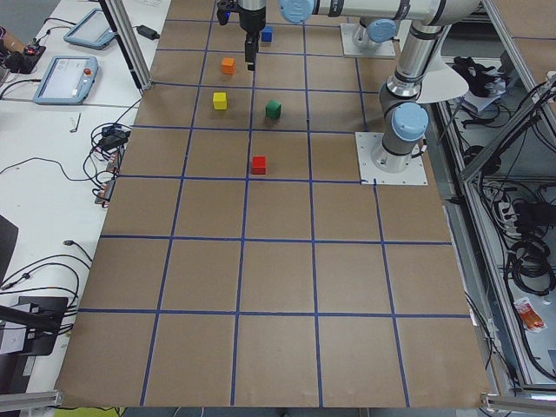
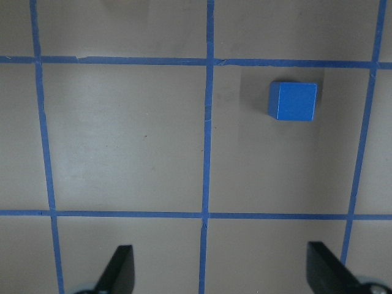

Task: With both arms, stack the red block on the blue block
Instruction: 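Move the left gripper down over the red cube, then close the left gripper on the red cube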

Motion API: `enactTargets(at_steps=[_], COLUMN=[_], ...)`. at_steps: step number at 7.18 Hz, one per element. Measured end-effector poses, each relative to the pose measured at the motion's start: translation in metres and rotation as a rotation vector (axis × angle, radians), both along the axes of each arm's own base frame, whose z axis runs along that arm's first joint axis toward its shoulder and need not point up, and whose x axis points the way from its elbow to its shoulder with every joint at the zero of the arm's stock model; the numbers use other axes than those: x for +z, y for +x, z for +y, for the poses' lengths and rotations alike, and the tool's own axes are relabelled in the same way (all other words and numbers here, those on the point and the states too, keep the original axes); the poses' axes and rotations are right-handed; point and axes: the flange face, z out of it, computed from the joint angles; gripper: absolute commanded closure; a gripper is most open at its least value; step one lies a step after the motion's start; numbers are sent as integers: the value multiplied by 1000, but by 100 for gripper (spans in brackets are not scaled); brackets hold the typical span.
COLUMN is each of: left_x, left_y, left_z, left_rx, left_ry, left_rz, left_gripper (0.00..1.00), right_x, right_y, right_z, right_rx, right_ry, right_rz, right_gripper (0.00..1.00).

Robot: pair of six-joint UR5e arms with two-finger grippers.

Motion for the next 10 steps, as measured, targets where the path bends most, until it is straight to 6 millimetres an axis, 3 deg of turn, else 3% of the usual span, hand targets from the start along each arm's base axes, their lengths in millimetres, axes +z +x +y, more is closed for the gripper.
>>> enactTargets(at_steps=[1,3,5,8,10], left_x=[-6,-41,-87,-185,-250], left_y=[2,21,75,152,175], left_z=[0,-3,-1,11,21], left_rx=[2,20,62,33,5], left_ry=[16,83,160,137,83], left_rz=[2,3,18,33,20], left_gripper=[0,0,0,0,0], right_x=[0,0,0,0,0], right_y=[0,0,0,0,0], right_z=[0,0,0,0,0], right_rx=[0,0,1,1,2], right_ry=[-1,-2,-1,1,2], right_rz=[0,0,0,0,0], right_gripper=[0,0,0,0,0])
